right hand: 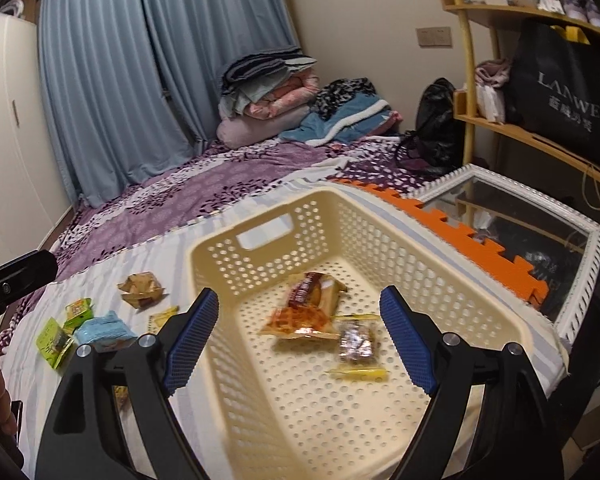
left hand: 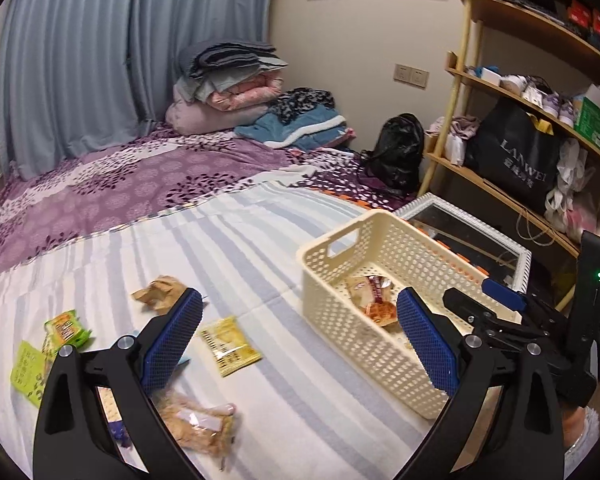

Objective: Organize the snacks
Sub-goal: 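Grasp the large clear zip bag of cookies with the right gripper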

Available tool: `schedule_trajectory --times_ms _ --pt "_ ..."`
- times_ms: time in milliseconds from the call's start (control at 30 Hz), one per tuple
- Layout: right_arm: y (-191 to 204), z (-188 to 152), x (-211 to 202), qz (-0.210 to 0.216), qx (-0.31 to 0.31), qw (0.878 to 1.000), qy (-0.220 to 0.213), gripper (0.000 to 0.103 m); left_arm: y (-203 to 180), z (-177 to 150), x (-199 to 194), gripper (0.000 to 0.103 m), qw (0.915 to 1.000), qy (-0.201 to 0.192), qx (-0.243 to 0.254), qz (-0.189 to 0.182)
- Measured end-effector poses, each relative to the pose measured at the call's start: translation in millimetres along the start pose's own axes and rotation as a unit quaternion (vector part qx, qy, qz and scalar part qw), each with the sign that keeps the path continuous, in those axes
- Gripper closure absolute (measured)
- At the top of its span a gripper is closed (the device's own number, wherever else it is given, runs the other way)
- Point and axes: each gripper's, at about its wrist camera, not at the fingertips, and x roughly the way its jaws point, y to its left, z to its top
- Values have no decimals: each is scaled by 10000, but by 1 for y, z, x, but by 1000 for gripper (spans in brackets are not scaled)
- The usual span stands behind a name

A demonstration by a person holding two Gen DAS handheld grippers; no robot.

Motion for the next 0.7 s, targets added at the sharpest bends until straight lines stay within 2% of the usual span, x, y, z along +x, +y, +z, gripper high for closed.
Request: schedule_trajectory --times_ms 433,700 --pt "85 -13 -6 843 -607 9946 76 20 93 -20 -42 4 9951 -103 -661 733" --pt "141 -39 15 1579 -976 9803 675 19 144 -41 -64 4 9878 -62 -1095 1103"
